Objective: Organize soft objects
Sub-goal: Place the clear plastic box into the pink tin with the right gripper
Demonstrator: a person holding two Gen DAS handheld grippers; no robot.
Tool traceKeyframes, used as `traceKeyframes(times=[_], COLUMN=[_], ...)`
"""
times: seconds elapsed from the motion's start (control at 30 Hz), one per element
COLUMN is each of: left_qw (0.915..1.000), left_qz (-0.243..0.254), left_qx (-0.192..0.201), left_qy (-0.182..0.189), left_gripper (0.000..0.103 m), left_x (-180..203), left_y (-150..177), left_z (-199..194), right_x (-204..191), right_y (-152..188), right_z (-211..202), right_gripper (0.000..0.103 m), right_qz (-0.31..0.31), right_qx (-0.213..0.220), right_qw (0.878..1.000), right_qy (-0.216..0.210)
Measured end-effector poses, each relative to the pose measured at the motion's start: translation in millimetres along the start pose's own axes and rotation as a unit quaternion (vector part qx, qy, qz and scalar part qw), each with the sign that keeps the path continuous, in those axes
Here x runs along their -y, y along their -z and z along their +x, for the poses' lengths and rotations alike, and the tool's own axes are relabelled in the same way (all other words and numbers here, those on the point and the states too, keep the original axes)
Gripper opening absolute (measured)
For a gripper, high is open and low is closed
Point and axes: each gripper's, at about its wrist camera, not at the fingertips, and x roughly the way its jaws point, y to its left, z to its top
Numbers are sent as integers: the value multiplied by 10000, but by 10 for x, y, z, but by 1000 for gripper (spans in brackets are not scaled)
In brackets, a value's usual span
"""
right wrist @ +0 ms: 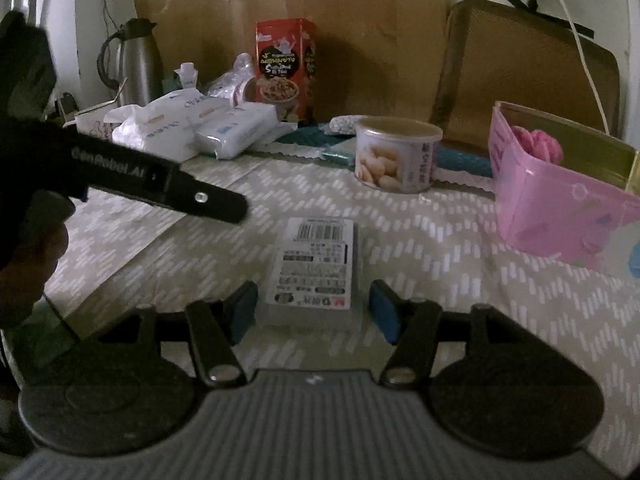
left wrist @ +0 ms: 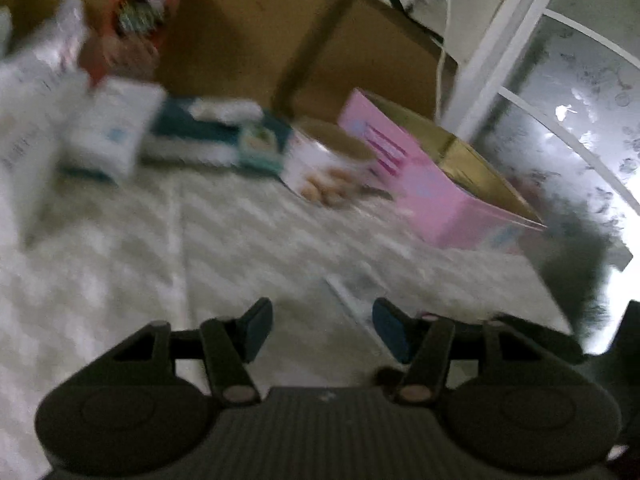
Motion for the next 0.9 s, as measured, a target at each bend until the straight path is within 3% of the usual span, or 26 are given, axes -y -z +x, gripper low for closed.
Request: traceKeyframes(times=[0.1,0.2,0.27,0.37,0.53,0.7,0.83,0.9], left_qw=[10000,9988,9993,9992,9968,9916,9899,9903], left_qz=[-31,-289,-159,-15,469,872,1006,1109], left_qx=[-70,-279,-288,-225,62,286,255,324], left_qy=[-27,296,168,327,650,912,964,777], left_gripper=[58,52,46,39,39,39,39,43], left_x=[102,151,240,379,793,1241,1452,1551], left_y=[17,-17,-59,-203,-583,-934,-1113,-1159], left_z=[68,170,227,281,416,729,1141,1322], right_x=[-14,-31,-28,13,264,595,942,1136], right_y=[57,87,99,87,-34,-239,-316,-330], right_z=[-38,-71,-95,-169,-307,-463,-408,-344], right_gripper=[59,59,58,58,58,58,58,58], right_qz=[-8,-13,57,51,223,251,331,477], right_qx=[115,192,278,589,1113,1694,1835,1817], right_qw=[9999,9997,9994,9982,9925,9785,9703,9672], right_qy=[-48,-115,-205,37,463,1149,1539,1710])
